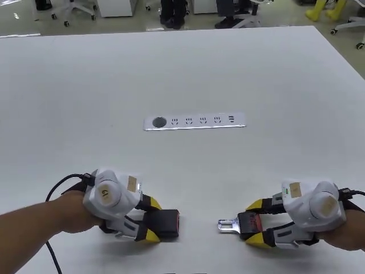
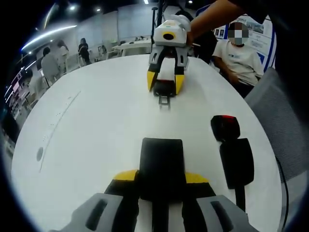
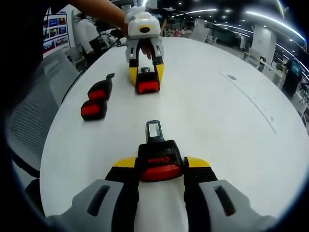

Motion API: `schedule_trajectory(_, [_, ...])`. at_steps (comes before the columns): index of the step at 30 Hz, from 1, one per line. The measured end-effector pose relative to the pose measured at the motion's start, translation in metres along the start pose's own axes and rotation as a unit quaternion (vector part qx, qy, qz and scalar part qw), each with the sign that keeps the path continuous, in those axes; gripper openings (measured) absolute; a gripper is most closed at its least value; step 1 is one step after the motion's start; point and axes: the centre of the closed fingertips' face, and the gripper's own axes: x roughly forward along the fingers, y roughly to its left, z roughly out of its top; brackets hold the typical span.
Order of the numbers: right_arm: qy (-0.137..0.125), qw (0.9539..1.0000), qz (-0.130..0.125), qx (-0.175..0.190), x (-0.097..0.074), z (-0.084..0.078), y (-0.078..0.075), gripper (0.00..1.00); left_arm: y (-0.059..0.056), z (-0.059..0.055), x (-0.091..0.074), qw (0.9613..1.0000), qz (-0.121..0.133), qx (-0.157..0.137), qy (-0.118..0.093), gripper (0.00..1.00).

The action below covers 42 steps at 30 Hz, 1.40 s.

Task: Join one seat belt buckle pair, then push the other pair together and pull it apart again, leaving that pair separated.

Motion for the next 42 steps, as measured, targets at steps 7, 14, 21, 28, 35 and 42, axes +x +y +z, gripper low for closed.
schedule_trajectory(7, [0.001,1.0,0.0,0.003,0.0,-0.006,-0.003,0.35,0.0,-0.001,0.0,1.0,0.002,-0.002,-0.001,0.34])
schedule_trajectory(14, [0.002,1.0,-0.004,0.006,-0.002,-0.007,-0.002,0.35,-0.001,0.0,0.0,1.0,0.002,-0.003,0.001,0.35])
schedule_trajectory(21, [0.004,1.0,-0.004,-0.005,-0.001,-0.008,-0.002,0.36,-0.004,0.001,0.001,0.9999,0.002,0.012,0.009,0.35])
schedule_trajectory(28, [-0.004,0.9996,-0.021,0.02,-0.008,-0.008,-0.001,0.46,-0.005,0.004,-0.006,0.9999,0.01,-0.006,-0.003,0.51])
schedule_trajectory(35, [-0.025,0.9954,-0.077,0.052,-0.012,0.005,-0.011,0.69,0.004,0.01,-0.02,0.9967,0.054,-0.057,-0.022,0.7])
schedule_trajectory(42, [-0.067,0.9803,-0.155,0.102,-0.022,0.014,-0.024,0.76,0.007,0.018,-0.037,0.9817,0.106,-0.143,-0.067,0.8])
